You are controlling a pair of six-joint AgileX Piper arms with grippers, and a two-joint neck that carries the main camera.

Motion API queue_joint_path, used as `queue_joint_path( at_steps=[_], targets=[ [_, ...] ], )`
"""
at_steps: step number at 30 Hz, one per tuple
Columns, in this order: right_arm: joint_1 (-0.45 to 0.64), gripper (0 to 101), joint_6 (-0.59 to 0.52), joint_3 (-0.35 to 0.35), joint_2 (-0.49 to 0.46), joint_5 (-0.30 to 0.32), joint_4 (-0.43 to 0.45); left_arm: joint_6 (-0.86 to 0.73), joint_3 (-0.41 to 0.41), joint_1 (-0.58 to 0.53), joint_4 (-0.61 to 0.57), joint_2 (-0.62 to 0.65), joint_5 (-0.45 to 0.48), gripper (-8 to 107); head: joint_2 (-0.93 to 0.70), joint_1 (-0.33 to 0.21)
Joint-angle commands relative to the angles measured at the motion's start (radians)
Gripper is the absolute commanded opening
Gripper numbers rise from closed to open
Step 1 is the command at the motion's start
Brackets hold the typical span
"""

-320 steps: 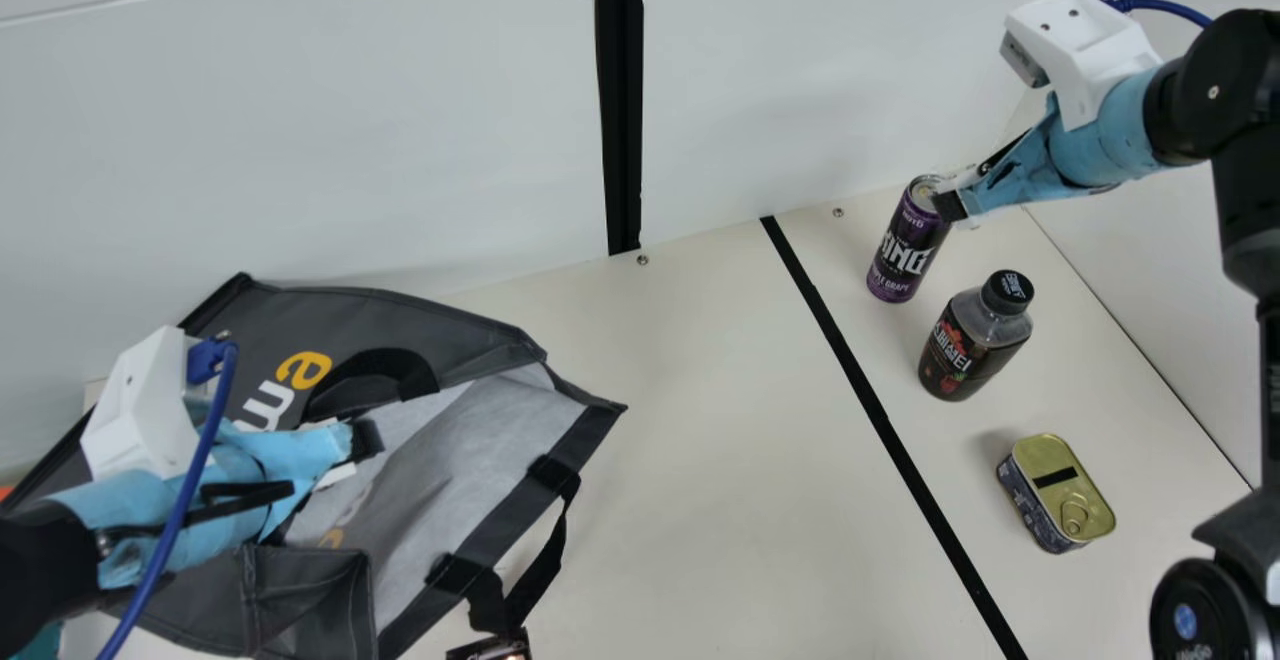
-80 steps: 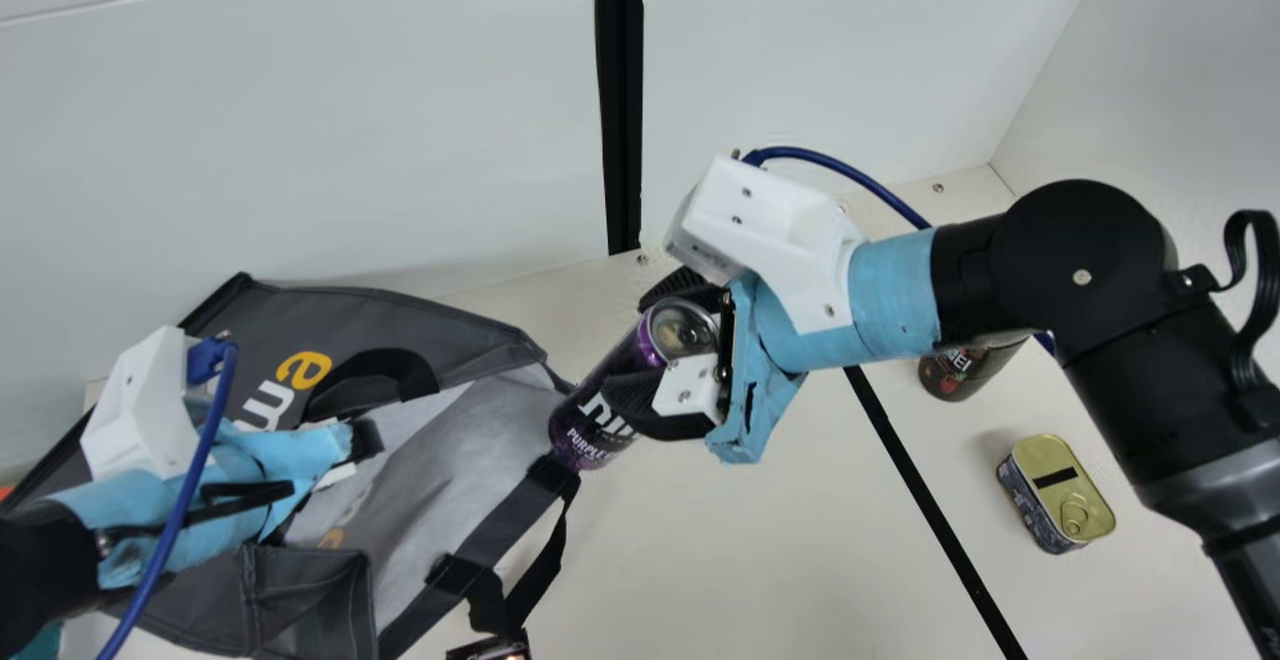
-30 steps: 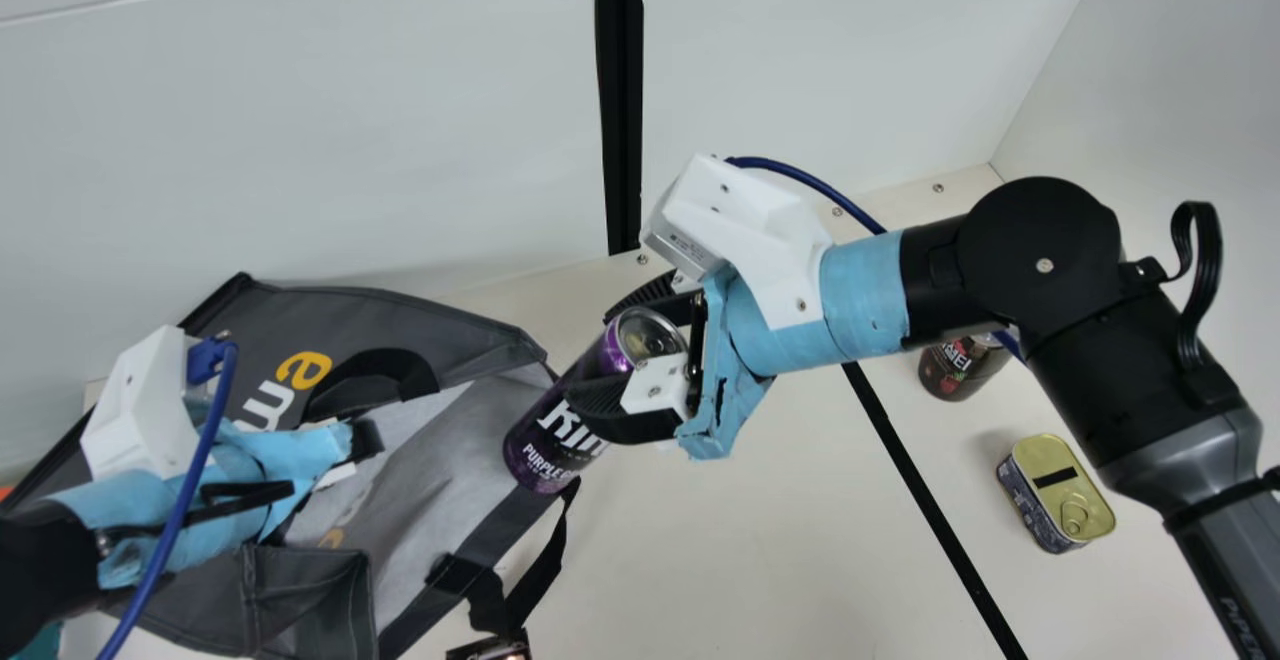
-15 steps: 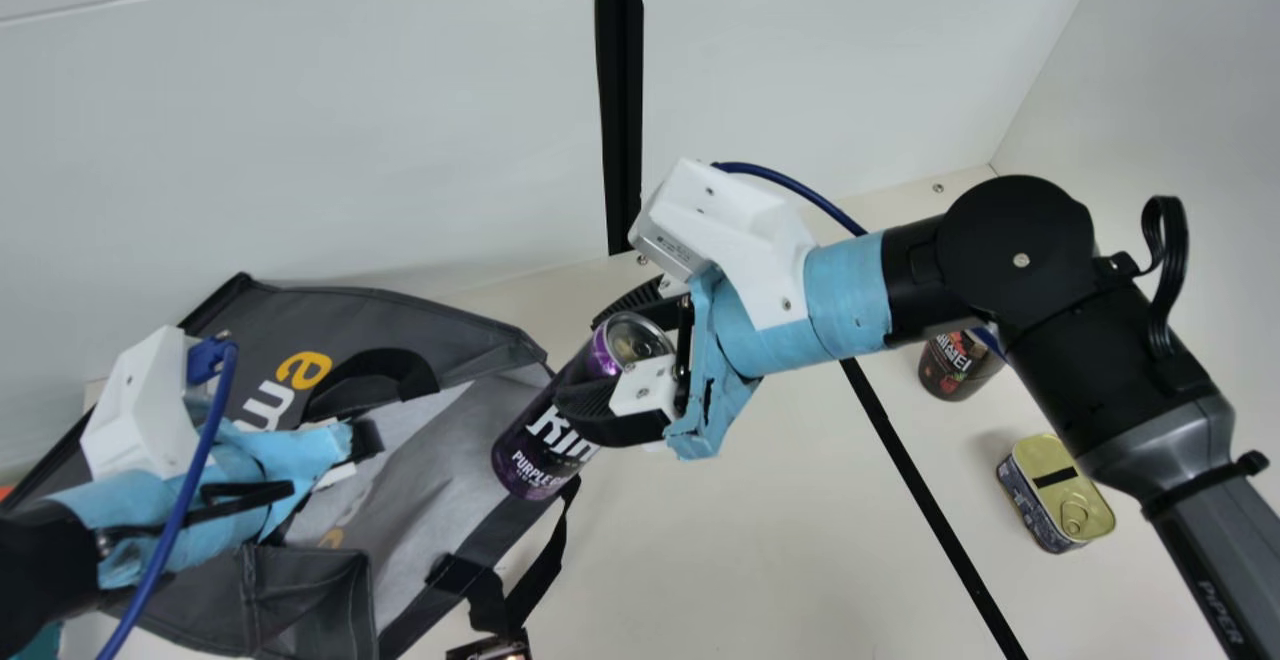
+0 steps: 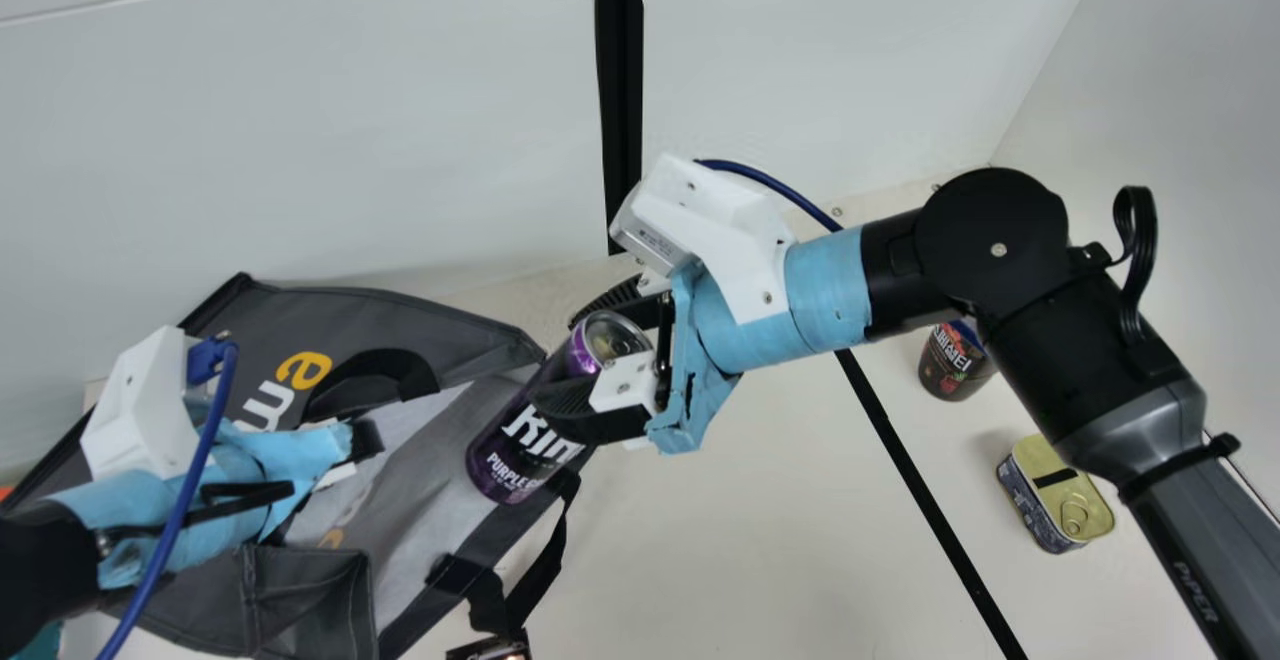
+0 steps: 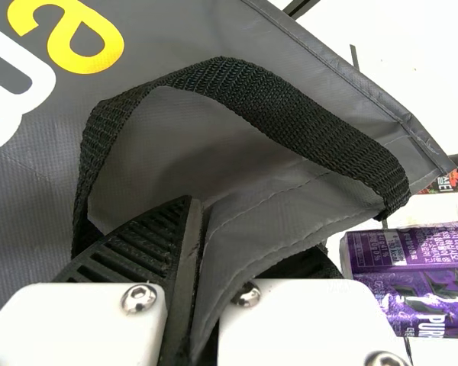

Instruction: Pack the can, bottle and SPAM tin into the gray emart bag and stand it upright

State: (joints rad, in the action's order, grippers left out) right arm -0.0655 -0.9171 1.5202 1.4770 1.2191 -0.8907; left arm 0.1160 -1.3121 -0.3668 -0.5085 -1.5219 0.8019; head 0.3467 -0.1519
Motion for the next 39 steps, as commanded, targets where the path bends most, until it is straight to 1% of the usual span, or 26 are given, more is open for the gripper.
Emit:
queue_joint_path(
  at_steps=[1, 8, 23, 30, 39],
  targets=[
    [-0.001, 0, -0.003, 0.000, 0.003, 0.001, -0.008, 0.000, 0.000, 0.000, 0.000, 0.000, 0.000, -8, 0.002, -0.023],
    [-0.004, 0, -0.017, -0.007, 0.017, 0.001, -0.035, 0.000, 0.000, 0.000, 0.000, 0.000, 0.000, -8, 0.002, -0.023],
    [-0.063, 0, -0.070, -0.089, 0.037, -0.080, -0.081, 0.000, 0.000, 0.000, 0.000, 0.000, 0.000, -8, 0.002, -0.023],
    [-0.100, 0, -0.125, -0.122, 0.054, -0.134, -0.096, 0.000, 0.000, 0.000, 0.000, 0.000, 0.000, -8, 0.002, -0.023],
    [-0.150, 0, -0.238, -0.171, 0.084, -0.225, -0.115, 0.000, 0.000, 0.000, 0.000, 0.000, 0.000, -8, 0.002, -0.023]
  ],
)
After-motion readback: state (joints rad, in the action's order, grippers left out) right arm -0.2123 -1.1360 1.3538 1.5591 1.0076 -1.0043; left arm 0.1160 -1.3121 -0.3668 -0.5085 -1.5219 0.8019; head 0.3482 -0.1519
